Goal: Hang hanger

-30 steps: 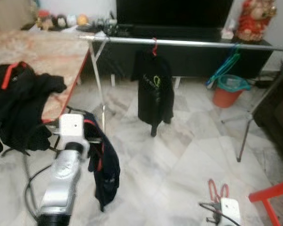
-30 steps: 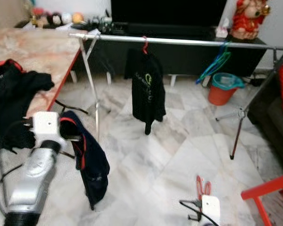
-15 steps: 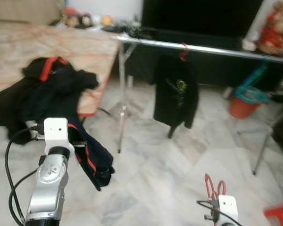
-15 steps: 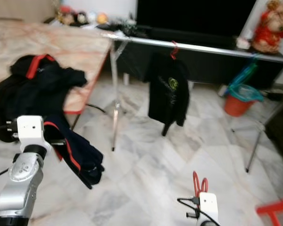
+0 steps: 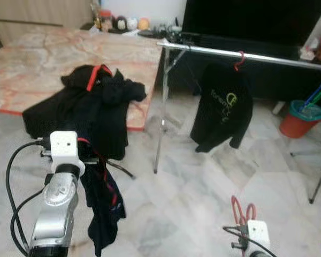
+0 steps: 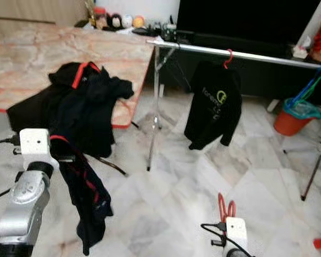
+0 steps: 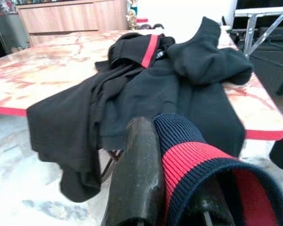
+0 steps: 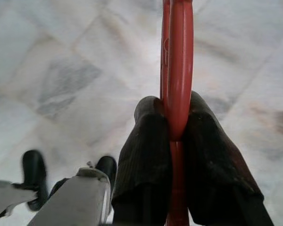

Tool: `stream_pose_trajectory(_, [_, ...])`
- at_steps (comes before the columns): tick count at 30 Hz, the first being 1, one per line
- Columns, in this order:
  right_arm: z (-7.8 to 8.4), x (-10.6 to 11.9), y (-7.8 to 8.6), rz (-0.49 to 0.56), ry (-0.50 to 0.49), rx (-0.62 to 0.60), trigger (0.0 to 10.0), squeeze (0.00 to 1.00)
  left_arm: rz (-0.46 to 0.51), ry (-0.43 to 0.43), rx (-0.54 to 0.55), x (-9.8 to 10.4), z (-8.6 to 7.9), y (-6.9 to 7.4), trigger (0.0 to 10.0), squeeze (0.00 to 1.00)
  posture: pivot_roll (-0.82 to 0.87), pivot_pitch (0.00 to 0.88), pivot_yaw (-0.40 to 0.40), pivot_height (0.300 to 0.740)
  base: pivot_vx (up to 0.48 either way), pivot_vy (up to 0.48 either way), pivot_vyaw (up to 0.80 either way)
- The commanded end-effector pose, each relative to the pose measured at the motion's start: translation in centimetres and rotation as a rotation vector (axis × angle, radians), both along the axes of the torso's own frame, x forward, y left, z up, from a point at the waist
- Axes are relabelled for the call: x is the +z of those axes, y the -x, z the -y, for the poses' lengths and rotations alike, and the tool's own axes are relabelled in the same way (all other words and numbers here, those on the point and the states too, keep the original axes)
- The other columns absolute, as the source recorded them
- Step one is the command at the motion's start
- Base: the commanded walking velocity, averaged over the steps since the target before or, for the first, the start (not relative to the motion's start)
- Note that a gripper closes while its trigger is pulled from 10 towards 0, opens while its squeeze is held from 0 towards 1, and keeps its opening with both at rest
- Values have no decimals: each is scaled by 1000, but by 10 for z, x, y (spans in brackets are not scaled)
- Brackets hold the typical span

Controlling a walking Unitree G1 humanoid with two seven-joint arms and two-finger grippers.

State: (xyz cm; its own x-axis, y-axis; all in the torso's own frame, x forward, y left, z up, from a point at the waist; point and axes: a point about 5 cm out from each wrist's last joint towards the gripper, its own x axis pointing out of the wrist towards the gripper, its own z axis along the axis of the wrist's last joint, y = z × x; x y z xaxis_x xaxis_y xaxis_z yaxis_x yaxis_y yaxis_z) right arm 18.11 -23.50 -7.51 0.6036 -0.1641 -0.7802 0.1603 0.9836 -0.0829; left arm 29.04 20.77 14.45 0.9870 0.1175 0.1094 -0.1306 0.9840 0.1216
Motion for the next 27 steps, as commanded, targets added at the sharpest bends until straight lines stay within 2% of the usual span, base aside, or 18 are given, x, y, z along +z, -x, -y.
stream_pose_trajectory(1, [7,0,4,-15,14,-12,10000,0,25,-4,-24,6,8,-2,10000,0,64,0,-60,740,0,247,0])
stream_pose_trajectory(7, [6,0,3,-22,17,18,10000,0,23,-2,-40,6,11,-3,10000,0,66,0,-61,740,0,246,0])
stream_pose_trajectory(18, [7,0,4,-18,20,-25,10000,0,21,3,-46,7,12,-4,10000,0,66,0,-61,740,0,246,0])
stream_pose_trajectory(27, [7,0,4,-19,19,-16,10000,0,20,11,-53,7,14,-3,10000,0,68,0,-62,740,0,193,0])
